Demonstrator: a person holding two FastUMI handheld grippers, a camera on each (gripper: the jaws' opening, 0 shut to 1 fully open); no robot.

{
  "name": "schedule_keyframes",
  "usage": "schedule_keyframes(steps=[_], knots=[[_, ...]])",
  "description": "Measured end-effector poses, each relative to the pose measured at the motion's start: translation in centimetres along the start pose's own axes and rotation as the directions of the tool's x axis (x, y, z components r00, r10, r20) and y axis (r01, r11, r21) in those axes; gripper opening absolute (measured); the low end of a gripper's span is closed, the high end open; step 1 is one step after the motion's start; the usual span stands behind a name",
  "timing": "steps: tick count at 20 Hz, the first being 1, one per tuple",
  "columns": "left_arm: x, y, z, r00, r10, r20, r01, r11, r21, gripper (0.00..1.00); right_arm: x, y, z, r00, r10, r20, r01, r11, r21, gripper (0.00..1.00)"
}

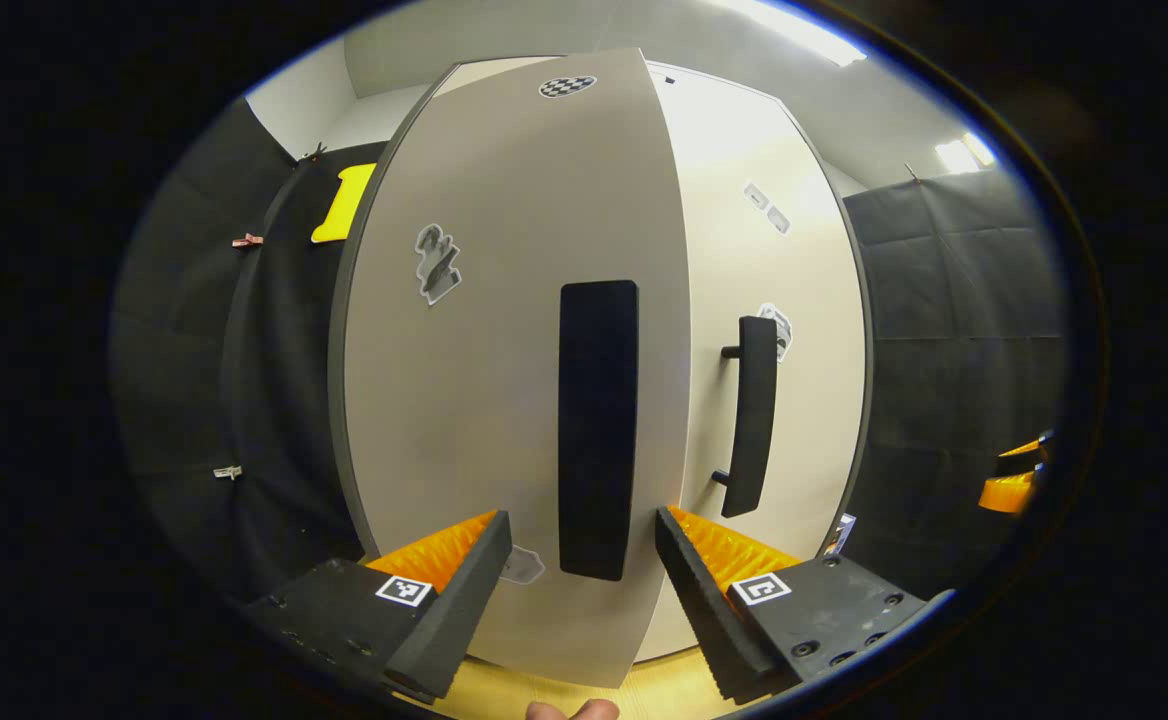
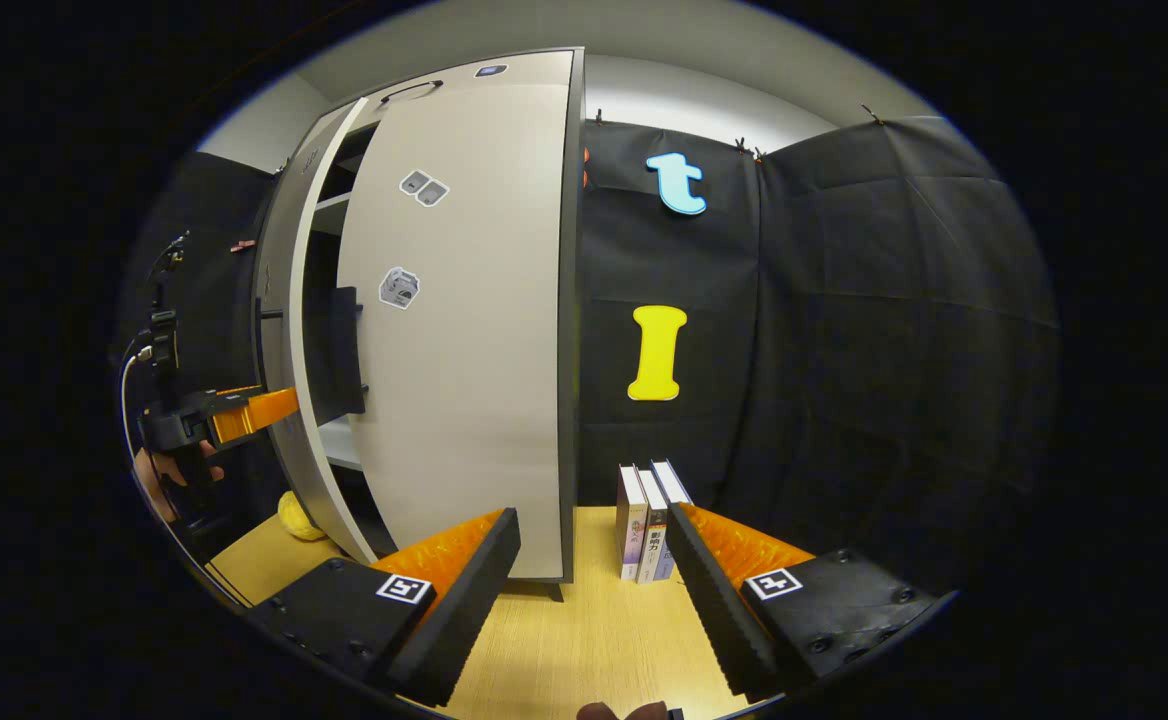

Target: Grasp the bottle in the cabinet with the left hand and place it on the coaster, then close the right door with the right hand and the left door with the left hand.

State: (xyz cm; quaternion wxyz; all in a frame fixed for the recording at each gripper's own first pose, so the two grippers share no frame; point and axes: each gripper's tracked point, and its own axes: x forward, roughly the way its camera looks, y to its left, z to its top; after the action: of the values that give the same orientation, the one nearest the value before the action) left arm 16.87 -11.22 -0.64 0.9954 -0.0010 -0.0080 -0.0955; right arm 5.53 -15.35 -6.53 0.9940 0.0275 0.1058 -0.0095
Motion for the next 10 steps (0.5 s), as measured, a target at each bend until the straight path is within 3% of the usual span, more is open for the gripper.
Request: schedule_keyframes(steps=[10], knots=[[0.6, -0.3, 0.5, 1.000, 0.014, 0.012, -0.014, 1.000, 0.020, 0.94, 0.5, 1.1, 0.2, 0.999, 0.036, -0.005, -0.036, 0.999, -0.013, 0.98]])
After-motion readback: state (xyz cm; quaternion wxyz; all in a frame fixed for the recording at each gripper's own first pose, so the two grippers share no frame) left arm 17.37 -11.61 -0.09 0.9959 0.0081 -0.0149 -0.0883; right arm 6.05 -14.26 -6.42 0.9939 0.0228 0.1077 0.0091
